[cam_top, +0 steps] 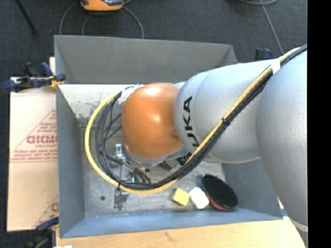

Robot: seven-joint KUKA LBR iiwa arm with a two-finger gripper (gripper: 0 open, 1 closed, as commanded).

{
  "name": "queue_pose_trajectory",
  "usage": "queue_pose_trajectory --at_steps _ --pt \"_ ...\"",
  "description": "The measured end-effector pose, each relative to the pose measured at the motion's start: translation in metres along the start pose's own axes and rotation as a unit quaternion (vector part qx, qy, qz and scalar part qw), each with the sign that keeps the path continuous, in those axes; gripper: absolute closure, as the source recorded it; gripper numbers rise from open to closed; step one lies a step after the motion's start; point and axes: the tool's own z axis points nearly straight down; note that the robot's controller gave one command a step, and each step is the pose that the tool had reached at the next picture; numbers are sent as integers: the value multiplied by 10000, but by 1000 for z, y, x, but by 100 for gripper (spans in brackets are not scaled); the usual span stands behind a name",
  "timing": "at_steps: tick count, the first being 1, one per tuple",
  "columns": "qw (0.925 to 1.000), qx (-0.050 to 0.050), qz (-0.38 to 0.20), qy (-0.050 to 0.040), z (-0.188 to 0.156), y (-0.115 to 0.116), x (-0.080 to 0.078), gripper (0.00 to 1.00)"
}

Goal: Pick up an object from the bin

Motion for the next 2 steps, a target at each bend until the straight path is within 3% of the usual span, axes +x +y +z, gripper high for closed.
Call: queue_pose_trajectory --at_steps 1,2 --pt "10000 -8 18 -37 -4 -1 -2 0" --pt "10000 -18 36 -61 36 -50 -10 0"
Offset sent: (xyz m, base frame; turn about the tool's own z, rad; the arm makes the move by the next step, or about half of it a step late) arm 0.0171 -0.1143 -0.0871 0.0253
